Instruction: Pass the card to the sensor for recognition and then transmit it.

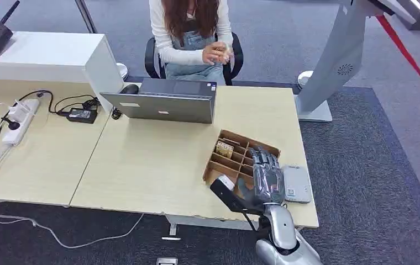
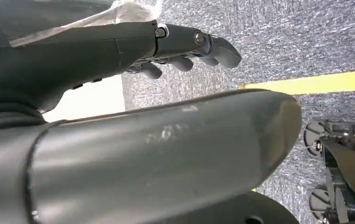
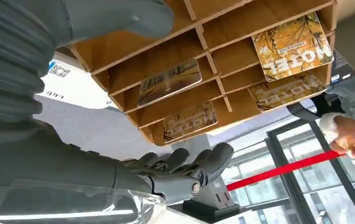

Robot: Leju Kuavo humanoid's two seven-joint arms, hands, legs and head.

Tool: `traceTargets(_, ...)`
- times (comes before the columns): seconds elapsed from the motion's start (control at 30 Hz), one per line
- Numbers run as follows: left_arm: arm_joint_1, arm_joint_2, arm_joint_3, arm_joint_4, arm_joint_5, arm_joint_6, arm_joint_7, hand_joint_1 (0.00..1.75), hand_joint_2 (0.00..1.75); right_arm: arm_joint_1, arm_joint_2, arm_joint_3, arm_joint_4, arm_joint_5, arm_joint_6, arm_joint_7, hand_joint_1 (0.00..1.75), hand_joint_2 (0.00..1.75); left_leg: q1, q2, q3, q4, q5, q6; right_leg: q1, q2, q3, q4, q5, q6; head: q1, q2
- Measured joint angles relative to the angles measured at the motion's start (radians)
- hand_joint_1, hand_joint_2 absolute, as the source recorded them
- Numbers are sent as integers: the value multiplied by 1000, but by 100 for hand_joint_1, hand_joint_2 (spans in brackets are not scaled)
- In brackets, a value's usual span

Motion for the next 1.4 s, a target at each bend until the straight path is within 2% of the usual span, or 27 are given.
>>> traceTargets(0.33, 0, 2, -2, 0, 0, 1, 0, 0, 0, -1, 6, 1, 5, -3, -2, 0, 79, 175, 0, 0, 0, 0, 0, 0, 0, 0, 0, 0, 0, 0, 0, 0)
traceTargets(0.63, 0, 5, -4, 0, -1, 1, 0, 0, 0, -2, 8, 5, 10, -3, -2, 0, 77, 175, 0, 0, 0, 0, 0, 0, 0, 0, 0, 0, 0, 0, 0, 0)
traceTargets(0.73, 0, 6, -5, 0, -1, 1, 0, 0, 0, -2, 8, 6, 11, -3, -2, 0, 70, 175, 0, 0, 0, 0, 0, 0, 0, 0, 0, 0, 0, 0, 0, 0)
traceTargets(1.0, 0, 7, -6, 0, 0, 1, 1, 0, 0, -5, 9, 11, 16, -4, -2, 0, 70, 175, 0, 0, 0, 0, 0, 0, 0, 0, 0, 0, 0, 0, 0, 0)
traceTargets(1.4, 0, 7, -6, 0, 0, -3, 9, 0, 0, -18, 9, 14, 26, -3, -1, 0, 79, 175, 0, 0, 0, 0, 0, 0, 0, 0, 0, 0, 0, 0, 0, 0)
